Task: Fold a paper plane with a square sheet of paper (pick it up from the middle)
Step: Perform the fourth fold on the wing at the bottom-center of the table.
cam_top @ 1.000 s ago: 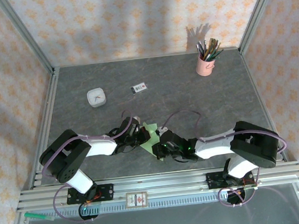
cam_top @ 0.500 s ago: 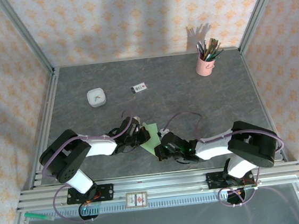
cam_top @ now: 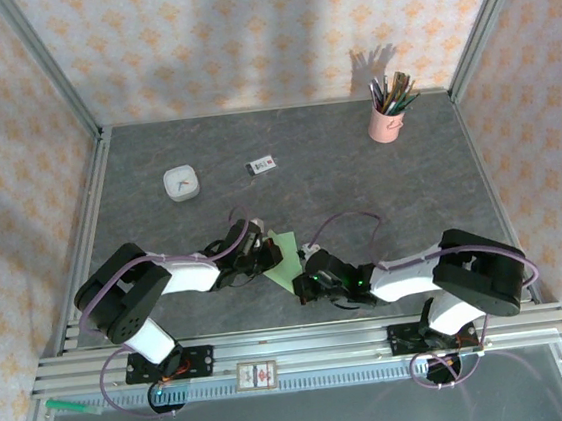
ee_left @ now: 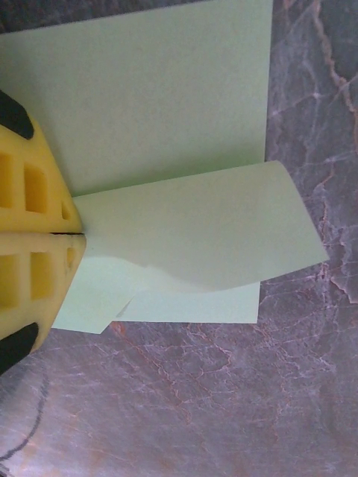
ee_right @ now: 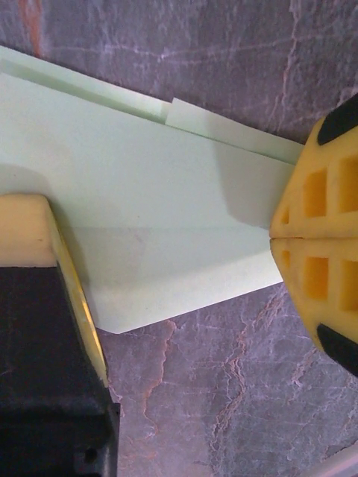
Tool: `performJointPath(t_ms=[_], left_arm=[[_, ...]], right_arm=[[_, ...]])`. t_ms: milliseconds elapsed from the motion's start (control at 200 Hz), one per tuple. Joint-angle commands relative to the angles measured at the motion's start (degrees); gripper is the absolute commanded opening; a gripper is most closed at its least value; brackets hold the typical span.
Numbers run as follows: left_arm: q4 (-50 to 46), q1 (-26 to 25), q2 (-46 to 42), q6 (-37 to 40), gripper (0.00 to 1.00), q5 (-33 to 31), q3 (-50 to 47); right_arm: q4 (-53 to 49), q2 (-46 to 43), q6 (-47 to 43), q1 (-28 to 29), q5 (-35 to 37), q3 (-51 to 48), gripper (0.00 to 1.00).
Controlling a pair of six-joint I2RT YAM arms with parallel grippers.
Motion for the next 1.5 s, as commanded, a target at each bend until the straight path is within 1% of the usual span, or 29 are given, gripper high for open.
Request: performJointPath(t_ms=[0, 450, 646, 901, 1026, 1171, 1246, 1271, 1416, 1486, 1497], left_arm=[[-7.47, 1.45, 2.69, 1.38, 0.0, -4.11, -0.53], [-7.59, 1.38, 2.92, 1.29, 0.0, -4.34, -0.18], [-7.51, 1.37, 2.92, 1.21, 0.0, -4.31, -0.26], [-7.81, 1.41, 2.88, 1.38, 0.0, -4.59, -0.29], [-7.73, 1.47, 2.92, 1.47, 0.0, -4.44, -0.26], [-7.73, 1.43, 2.87, 1.56, 0.0, -4.45, -0.3], [-7.69, 1.44, 2.96, 1.56, 0.0, -4.37, -0.27], [-7.6, 1.39, 3.08, 1.56, 0.0, -4.29, -0.26], [-7.6, 1.43, 2.95, 1.64, 0.0, -4.32, -0.18], [-7.43, 1.43, 2.92, 1.56, 0.0, -4.27, -0.26], [-7.42, 1.43, 2.98, 1.56, 0.0, -4.27, -0.26]], right_arm=[[-10.91, 0.2, 0.38, 1.91, -3.65, -2.73, 0.03], [-14.68, -2.56, 1.42, 3.2, -4.27, -4.34, 0.0], [-17.41, -4.28, 1.7, 3.22, -2.88, -5.09, 0.0], [-19.83, -5.09, 2.05, 3.21, -3.07, -5.51, 0.0], [-22.22, -7.73, 2.46, 3.27, -0.39, -4.58, 0.0], [-23.28, -15.5, 2.41, 3.21, 2.96, -2.41, 0.0], [-23.58, -16.89, 1.86, 3.25, 3.98, -1.06, 0.0], [-23.63, -18.58, 1.59, 3.25, 4.05, -0.57, 0.0], [-22.75, -18.57, -0.5, 3.25, 3.56, 2.98, 0.0], [-21.35, -17.5, -1.72, 3.22, 3.56, 4.85, 0.0], [-21.21, -16.33, -1.88, 3.27, 3.56, 5.15, 0.0]])
